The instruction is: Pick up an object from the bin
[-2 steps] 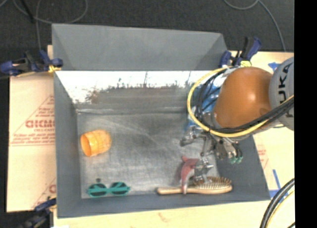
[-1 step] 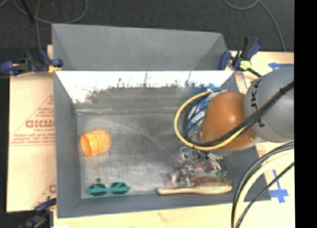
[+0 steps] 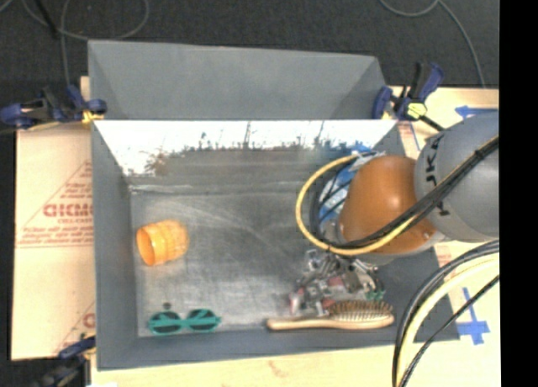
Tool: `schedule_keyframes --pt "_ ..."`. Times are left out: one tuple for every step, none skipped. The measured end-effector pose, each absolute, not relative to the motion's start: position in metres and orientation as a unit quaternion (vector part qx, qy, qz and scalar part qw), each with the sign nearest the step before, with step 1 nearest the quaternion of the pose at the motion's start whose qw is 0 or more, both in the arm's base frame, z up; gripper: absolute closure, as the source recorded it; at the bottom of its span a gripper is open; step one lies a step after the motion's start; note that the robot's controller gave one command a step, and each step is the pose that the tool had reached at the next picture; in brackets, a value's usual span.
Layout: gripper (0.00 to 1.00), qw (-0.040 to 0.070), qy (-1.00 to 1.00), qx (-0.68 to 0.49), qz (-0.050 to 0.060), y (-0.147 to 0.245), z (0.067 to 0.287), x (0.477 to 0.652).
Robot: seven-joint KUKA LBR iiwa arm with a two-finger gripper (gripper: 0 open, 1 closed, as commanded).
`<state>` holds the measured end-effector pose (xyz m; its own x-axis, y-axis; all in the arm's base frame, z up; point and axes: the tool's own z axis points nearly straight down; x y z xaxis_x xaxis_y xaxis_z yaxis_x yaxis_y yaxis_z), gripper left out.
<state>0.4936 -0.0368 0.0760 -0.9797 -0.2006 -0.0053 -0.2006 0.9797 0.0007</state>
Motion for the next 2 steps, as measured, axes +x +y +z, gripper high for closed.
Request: schedule_keyframes --pt "1.00 -0.001 0.995 -0.101 0.001 -0.037 0.080 0.493" --pt "1.00 0.004 0.993 -0.121 -0.001 -0.029 0.118 0.503"
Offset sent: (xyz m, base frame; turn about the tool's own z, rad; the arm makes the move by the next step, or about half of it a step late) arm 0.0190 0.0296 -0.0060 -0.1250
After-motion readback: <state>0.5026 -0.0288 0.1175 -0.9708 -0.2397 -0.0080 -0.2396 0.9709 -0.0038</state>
